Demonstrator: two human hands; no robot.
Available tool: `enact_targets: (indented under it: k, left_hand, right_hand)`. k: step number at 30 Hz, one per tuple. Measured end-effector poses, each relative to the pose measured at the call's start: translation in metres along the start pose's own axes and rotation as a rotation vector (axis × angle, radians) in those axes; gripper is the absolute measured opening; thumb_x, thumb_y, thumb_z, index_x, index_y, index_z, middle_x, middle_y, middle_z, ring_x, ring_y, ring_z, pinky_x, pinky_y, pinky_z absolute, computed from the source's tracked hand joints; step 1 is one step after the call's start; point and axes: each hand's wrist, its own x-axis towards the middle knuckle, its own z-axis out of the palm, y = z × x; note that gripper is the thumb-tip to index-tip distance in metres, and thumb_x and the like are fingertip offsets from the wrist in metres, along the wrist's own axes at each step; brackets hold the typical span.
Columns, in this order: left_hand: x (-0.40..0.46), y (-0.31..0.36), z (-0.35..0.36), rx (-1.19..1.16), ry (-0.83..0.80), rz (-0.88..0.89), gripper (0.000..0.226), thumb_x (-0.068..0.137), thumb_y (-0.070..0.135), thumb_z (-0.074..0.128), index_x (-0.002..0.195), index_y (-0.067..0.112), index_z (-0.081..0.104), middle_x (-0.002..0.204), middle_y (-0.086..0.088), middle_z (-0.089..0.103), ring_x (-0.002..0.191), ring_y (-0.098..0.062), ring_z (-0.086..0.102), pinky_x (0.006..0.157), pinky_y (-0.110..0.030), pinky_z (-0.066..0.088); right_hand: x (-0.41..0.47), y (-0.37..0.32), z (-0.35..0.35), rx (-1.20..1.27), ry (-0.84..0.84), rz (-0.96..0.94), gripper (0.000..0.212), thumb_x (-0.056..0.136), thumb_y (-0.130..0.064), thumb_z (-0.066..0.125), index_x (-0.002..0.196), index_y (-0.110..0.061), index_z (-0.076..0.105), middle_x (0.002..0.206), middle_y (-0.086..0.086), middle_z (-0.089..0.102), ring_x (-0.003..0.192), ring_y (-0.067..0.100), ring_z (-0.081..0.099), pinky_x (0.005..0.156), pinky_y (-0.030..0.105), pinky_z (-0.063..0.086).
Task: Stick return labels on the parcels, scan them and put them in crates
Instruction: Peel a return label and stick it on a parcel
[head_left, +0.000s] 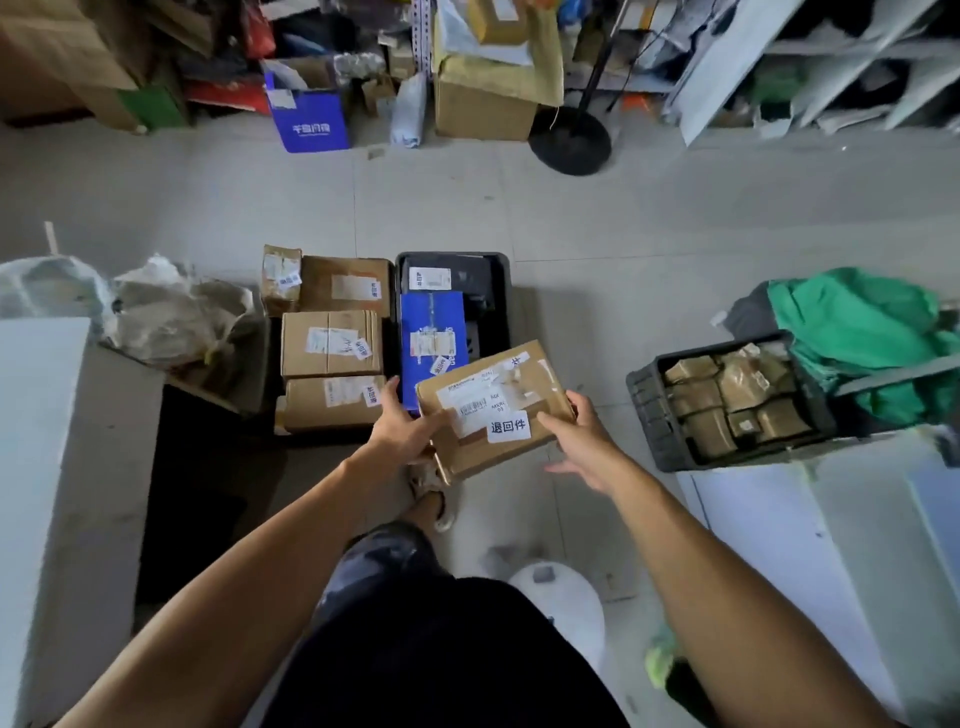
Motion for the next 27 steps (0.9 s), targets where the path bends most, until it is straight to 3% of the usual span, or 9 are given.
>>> enact_targets:
  k: [3,5,9,13,17,20,23,27]
  left_hand:
    - [0.045,0.029,0.011,0.093,-0.070,-0.075,0.071,0.084,0.030,0.082,0.139,0.027,0.037,0.104,-0.003,0.061,0.080,-0.019,0.068,0.058,-0.033,0.062]
    - [0.072,0.041,0.020,0.077,-0.095,-0.167,0.058,0.084,0.033,0.083,0.125,0.022,0.042,0.103,-0.011,0.065,0.072,-0.022,0.072,0.065,-0.040,0.064]
    - [0.112,0.054,0.039,0.030,-0.147,-0.243,0.054,0.085,0.032,0.082,0.117,0.017,0.041,0.101,-0.011,0.066,0.067,-0.022,0.073,0.066,-0.041,0.064]
    - [0.166,0.055,0.064,-0.087,-0.106,-0.318,0.055,0.087,0.027,0.080,0.120,0.011,0.039,0.107,-0.011,0.065,0.075,-0.026,0.074,0.059,-0.037,0.063]
    - [0.248,0.038,0.094,-0.225,-0.004,-0.395,0.053,0.090,0.023,0.078,0.122,0.007,0.039,0.100,-0.015,0.066,0.065,-0.024,0.073,0.055,-0.036,0.062]
    - [0.324,0.018,0.121,-0.340,0.100,-0.460,0.051,0.091,0.020,0.075,0.125,0.007,0.039,0.111,-0.023,0.063,0.071,-0.026,0.072,0.051,-0.034,0.061]
    - [0.401,-0.006,0.150,-0.475,0.202,-0.514,0.040,0.095,0.015,0.069,0.121,0.013,0.039,0.104,-0.016,0.061,0.077,-0.024,0.067,0.062,-0.036,0.063]
    - [0.488,-0.038,0.186,-0.658,0.277,-0.549,0.040,0.098,0.021,0.063,0.132,0.019,0.041,0.116,-0.017,0.063,0.091,-0.029,0.066,0.077,-0.039,0.061]
  right_hand:
    - [0.043,-0.040,-0.009,0.011,0.020,0.013,0.066,0.096,-0.022,0.067,0.152,-0.025,0.032,0.138,-0.005,0.045,0.112,0.013,0.056,0.078,0.049,0.062]
    - [0.071,-0.059,-0.014,-0.003,0.036,0.012,0.064,0.095,-0.023,0.068,0.150,-0.024,0.036,0.137,-0.004,0.048,0.100,0.004,0.059,0.081,0.049,0.061]
    - [0.126,-0.082,-0.025,-0.112,0.075,0.033,0.058,0.090,-0.031,0.072,0.141,-0.034,0.045,0.139,-0.001,0.042,0.110,0.016,0.060,0.071,0.044,0.063]
    - [0.208,-0.091,-0.034,-0.198,0.019,0.081,0.059,0.083,-0.038,0.076,0.136,-0.042,0.051,0.136,0.004,0.050,0.109,0.020,0.064,0.067,0.042,0.064]
    - [0.315,-0.094,-0.026,-0.286,-0.056,0.100,0.058,0.088,-0.031,0.071,0.140,-0.041,0.048,0.128,-0.006,0.059,0.104,0.018,0.067,0.081,0.049,0.062]
    - [0.410,-0.090,-0.012,-0.331,-0.114,0.135,0.057,0.093,-0.027,0.068,0.143,-0.040,0.046,0.129,-0.008,0.058,0.106,0.018,0.066,0.087,0.048,0.060]
    - [0.503,-0.079,0.006,-0.390,-0.157,0.098,0.057,0.094,-0.024,0.067,0.145,-0.036,0.045,0.128,-0.007,0.057,0.103,0.016,0.063,0.078,0.036,0.058]
    - [0.610,-0.060,0.025,-0.488,-0.225,0.021,0.054,0.092,-0.025,0.068,0.141,-0.035,0.048,0.123,-0.006,0.060,0.105,0.018,0.064,0.089,0.040,0.057]
